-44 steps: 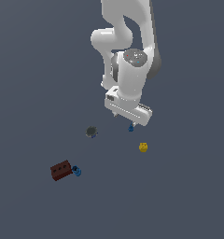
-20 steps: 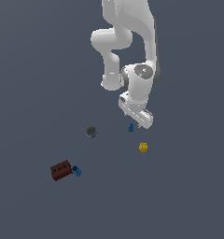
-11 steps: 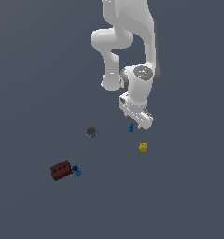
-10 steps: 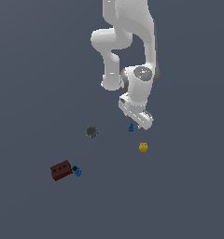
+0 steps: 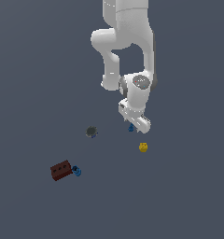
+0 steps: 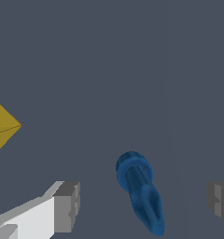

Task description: Pick up a designated object from a clutter of objects.

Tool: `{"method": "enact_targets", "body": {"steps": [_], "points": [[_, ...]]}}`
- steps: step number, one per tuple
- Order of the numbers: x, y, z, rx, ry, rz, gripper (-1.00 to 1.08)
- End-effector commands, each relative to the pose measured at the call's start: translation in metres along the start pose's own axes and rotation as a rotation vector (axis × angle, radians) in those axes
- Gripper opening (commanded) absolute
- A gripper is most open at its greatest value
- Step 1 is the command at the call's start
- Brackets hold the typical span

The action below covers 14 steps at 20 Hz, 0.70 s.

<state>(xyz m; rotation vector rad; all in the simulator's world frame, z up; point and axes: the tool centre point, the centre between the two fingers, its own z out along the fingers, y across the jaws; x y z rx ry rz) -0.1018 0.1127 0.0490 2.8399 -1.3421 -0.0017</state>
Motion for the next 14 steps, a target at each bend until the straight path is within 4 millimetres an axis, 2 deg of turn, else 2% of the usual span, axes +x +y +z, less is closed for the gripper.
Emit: {"method": "enact_targets", "body": {"steps": [1,3,4,14], "points": [[0.0001,-0.0003,0.0046,0.001,0.000,0.000,1.00],[0.0000,-0.0003,0.0056,0.001,0.000,0.000,1.00],[0.0000,-0.0003,0.0056,0.001,0.000,0.000,-1.00],[0.0001,-0.0005,0.0056,0.001,0.000,0.000,-1.00]]}}
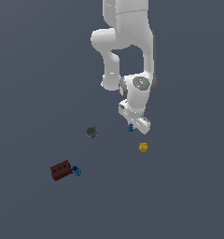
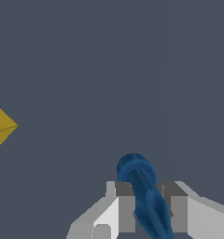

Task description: Pick up a designated object from a clutter of objects.

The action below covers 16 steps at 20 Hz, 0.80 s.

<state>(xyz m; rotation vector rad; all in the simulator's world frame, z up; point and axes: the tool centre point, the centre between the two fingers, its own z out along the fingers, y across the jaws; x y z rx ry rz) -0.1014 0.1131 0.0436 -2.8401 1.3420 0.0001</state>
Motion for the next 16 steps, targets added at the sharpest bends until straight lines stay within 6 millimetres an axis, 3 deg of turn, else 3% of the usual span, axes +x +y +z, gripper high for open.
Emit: {"method": "enact_targets", "body": {"steps": [1,9,16], "points": [[0.000,0.000,0.000,0.000,0.000,0.000,-1.00],[0.014,-0.001,-0.017,0.000,0.000,0.000,-1.00],[0.043,-0.005,-0.054,0.001,-0.001,0.000,-1.00]]}}
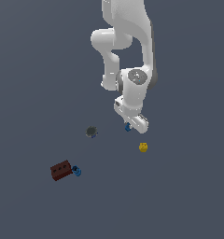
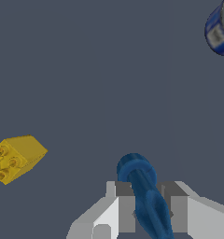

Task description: Pick up a designated object from a clutter of objects.

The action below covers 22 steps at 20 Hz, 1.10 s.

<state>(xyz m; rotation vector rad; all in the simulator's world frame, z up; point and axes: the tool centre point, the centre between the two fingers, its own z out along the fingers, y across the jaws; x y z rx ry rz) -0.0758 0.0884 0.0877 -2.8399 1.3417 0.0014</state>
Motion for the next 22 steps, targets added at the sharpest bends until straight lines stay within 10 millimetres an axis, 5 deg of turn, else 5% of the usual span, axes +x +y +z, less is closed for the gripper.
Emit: {"method": "enact_targets", "body": {"steps": [1,22], "points": [[0.013,-0.001,-0.016,0.001,-0.001,0.000,-1.00],[0.150,-0.020,-0.187,0.001,-0.001,0.000,-1.00]]}}
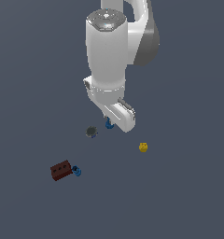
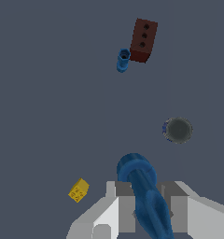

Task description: Pick up a designated object from a clutter of objects.

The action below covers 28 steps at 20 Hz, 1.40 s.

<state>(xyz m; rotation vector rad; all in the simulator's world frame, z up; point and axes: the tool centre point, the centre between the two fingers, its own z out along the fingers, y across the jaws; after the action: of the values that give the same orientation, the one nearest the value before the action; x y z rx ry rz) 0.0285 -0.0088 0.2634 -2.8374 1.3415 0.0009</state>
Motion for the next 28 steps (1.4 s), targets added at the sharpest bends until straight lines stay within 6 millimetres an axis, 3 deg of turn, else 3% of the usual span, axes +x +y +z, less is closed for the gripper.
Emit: {"method": "enact_targets", "body": {"steps": [1,17,28], "points": [[0.015,-0.002,-0.018,-0.001,0.000,0.000,-1.00],[0.089,-0.016,-0.107,-0.002,0.002,0.000,-1.00],[0.120,-0.023,-0.142,-0.002,0.002,0.000,-1.00]]}}
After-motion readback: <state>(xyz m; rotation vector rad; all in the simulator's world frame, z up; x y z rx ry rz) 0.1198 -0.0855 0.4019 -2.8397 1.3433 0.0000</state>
